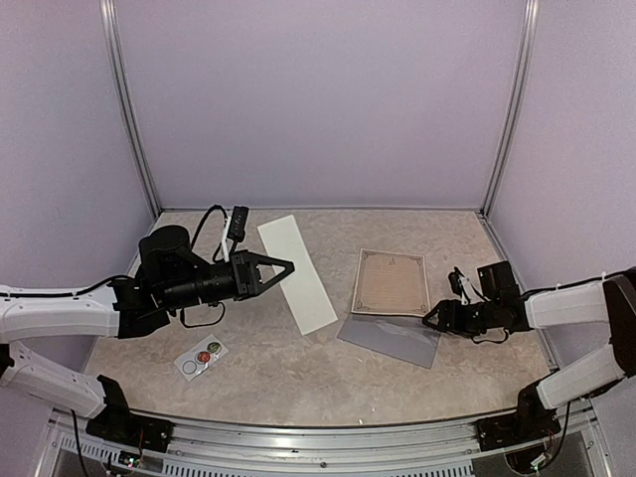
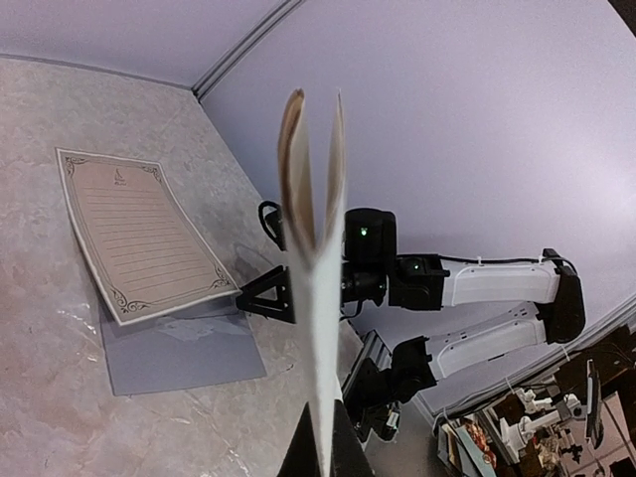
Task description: Place the letter into the envelope and seal it
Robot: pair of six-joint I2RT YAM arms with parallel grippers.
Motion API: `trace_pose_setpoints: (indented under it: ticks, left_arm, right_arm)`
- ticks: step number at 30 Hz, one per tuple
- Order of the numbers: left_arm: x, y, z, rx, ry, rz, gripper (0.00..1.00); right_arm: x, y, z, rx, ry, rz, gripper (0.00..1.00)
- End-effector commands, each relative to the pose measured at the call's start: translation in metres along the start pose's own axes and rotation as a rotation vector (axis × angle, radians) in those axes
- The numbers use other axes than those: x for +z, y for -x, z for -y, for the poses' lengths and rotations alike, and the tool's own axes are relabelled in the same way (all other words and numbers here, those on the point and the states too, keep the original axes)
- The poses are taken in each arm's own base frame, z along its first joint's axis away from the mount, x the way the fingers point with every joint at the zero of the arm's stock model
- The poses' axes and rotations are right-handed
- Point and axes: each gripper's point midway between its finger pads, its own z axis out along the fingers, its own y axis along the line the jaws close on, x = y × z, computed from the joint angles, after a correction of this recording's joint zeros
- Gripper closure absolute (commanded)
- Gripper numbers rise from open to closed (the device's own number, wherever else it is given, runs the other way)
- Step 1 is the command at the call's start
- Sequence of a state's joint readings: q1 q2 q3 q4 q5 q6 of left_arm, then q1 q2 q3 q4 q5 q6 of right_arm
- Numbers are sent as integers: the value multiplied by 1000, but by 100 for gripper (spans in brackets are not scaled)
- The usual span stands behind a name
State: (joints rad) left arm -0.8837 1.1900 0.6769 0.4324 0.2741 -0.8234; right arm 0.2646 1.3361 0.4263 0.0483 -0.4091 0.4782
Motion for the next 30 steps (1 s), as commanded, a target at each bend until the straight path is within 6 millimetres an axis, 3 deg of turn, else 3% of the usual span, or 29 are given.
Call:
trace_pose_setpoints:
  ticks: [1,6,10,15,21,22,24,30]
  left_arm:
    - [-4,4,3,3,-14,17,100]
    - [-4,4,3,-1,-18,21,100]
    - [-3,4,3,-4,-24,20,100]
    - [-1,4,3,-4,-27,17,100]
    - [1,5,4,-7,-29,16,100]
    - [0,6,4,-7,-27,18,100]
    - [-1,5,3,-9,-20,19,100]
    - [-8,8,0,-6,10,31,100]
  right_arm:
    - [4,-7,-8,-24,86,-17,36]
    - [6,-23,-29,-41,202,-78,55]
    - [8,-34,-50,-90,256,-126,59]
    - [19,-34,-54,-83,227,-125,66]
    - [36,-35,-63,-77,239,-128,81]
    - [39,-36,-67,-87,245,-137,87]
    - [44,-41,-79,-113,266,-162,100]
    - [35,-73,-143,-236,367,-258,100]
